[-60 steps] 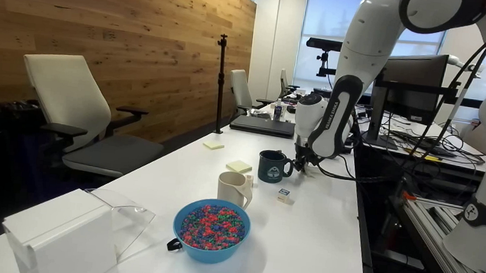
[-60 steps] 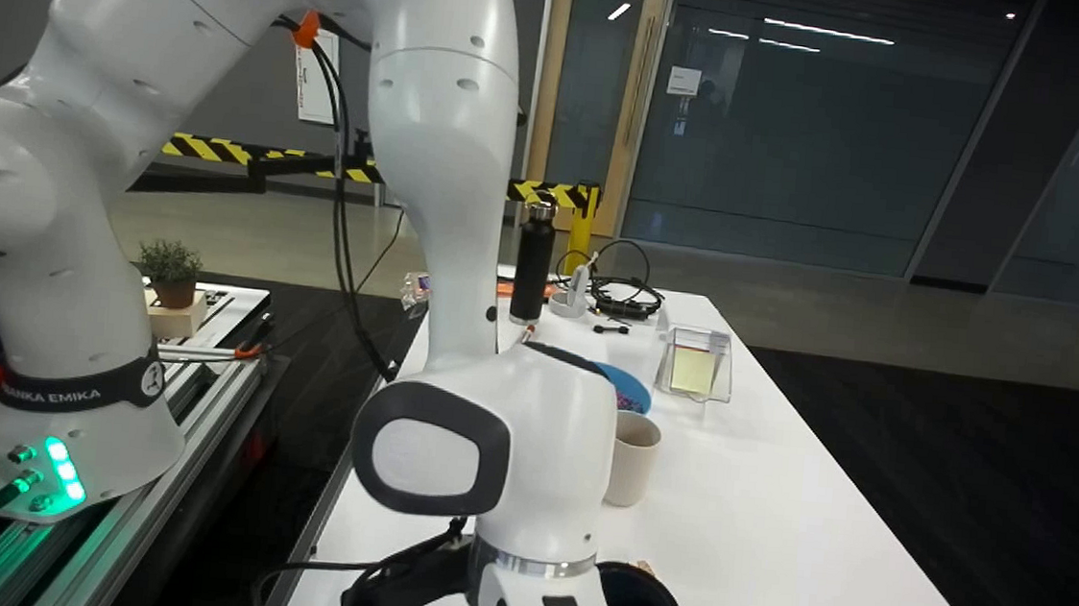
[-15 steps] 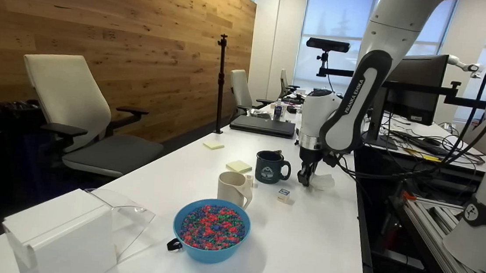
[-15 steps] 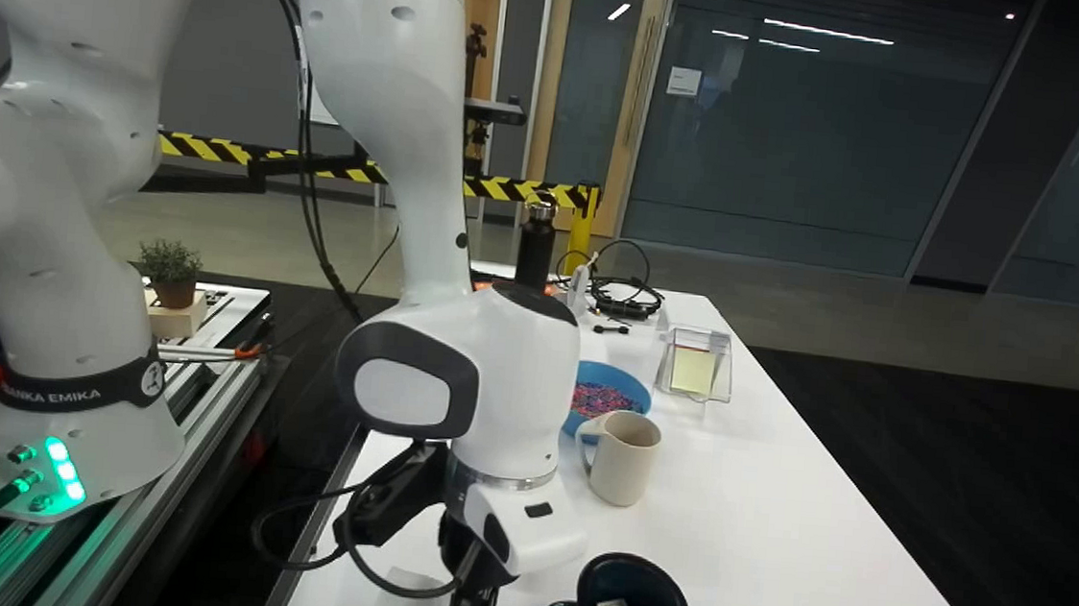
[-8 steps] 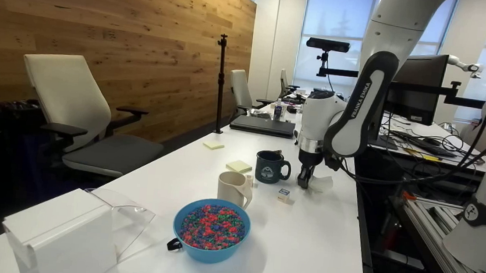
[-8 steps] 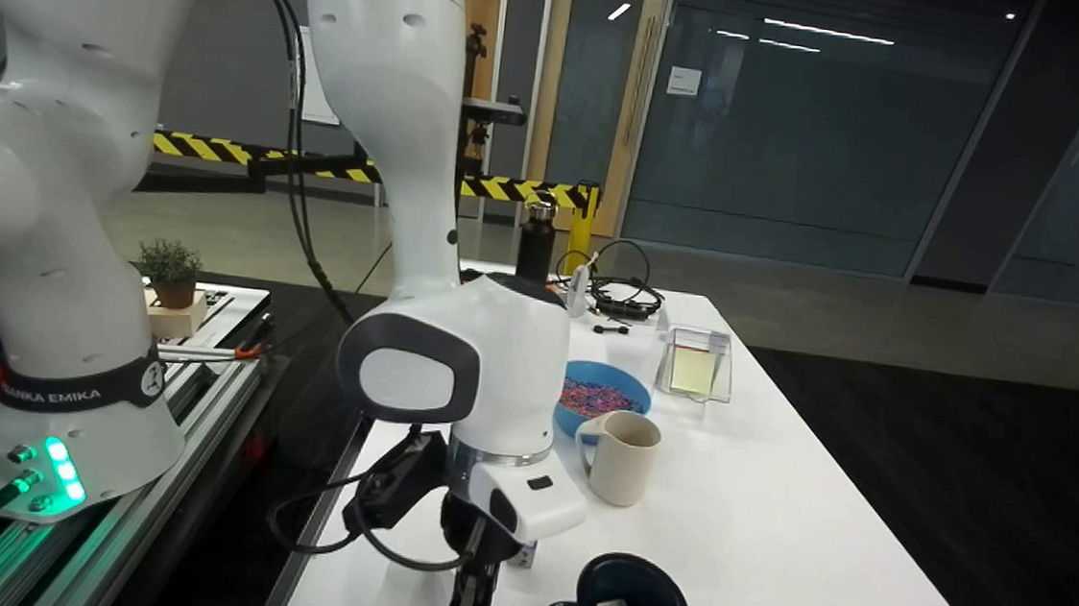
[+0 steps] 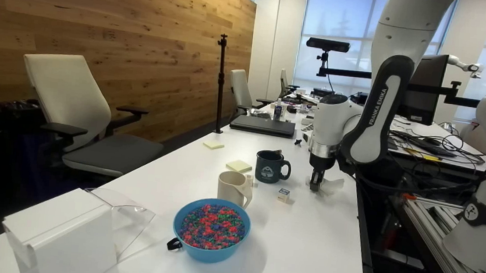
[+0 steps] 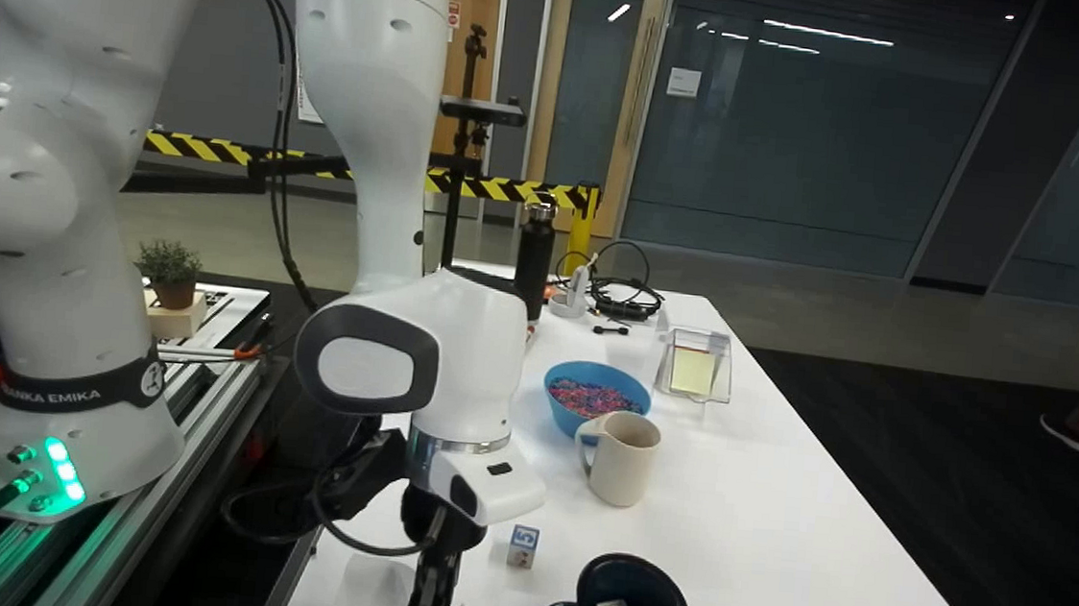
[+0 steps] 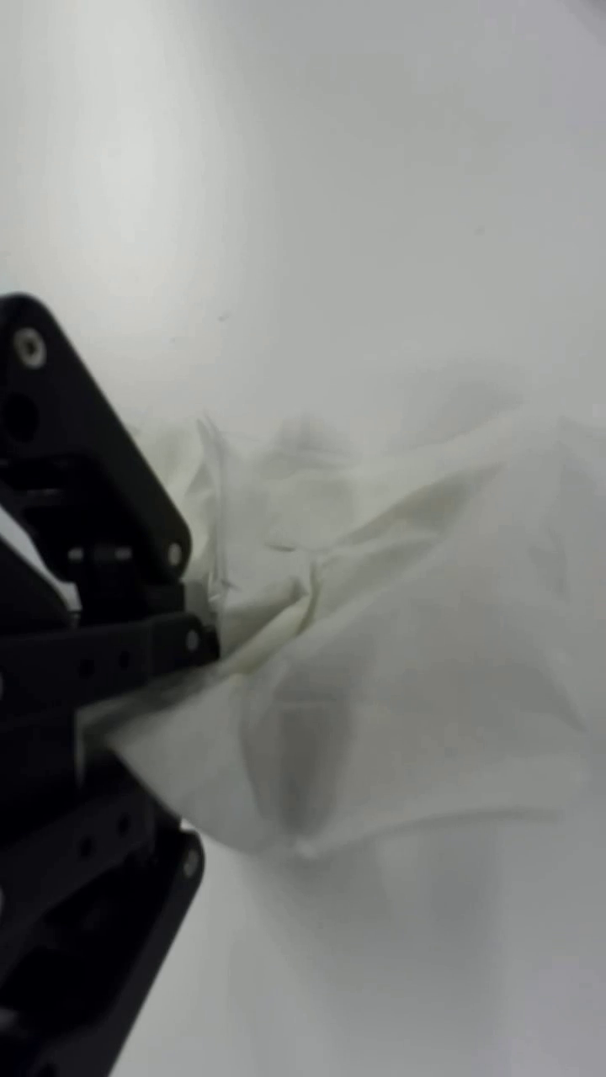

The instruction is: Use the paper towel to wipe the surface

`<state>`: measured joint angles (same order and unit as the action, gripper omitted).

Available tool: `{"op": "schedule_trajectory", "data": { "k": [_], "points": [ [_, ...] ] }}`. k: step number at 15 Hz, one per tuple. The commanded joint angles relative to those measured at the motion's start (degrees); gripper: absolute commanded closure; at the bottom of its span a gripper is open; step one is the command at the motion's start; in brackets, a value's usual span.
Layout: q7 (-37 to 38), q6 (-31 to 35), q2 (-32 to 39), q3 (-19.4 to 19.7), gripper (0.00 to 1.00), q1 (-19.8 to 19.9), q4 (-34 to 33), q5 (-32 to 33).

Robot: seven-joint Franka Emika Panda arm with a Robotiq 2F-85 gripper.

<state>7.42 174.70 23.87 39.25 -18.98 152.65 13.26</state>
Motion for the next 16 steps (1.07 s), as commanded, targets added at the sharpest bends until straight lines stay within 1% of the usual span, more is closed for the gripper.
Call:
{"op": "schedule_trajectory", "data": {
  "k": [1, 2, 6, 10, 13, 16],
  "points": [
    [-1.2, 1.7, 0.2, 4.0, 0.99, -2.4, 2.4, 1.3],
    [-1.4, 1.6, 0.3, 4.6, 0.99, -2.7, 2.4, 1.1],
    [-1.8, -0.5, 0.5, 5.2, 0.99, -0.9, 0.6, -0.4],
    [-0.7, -2.7, 0.8, 2.4, 0.99, 2.3, -2.9, -2.4],
    [0.3, -3.9, 1.7, -1.2, 0.99, 5.3, -6.0, -3.0],
    [1.7, -4.8, 3.0, -4.4, 0.99, 7.5, -8.7, -2.9]
  ]
}}
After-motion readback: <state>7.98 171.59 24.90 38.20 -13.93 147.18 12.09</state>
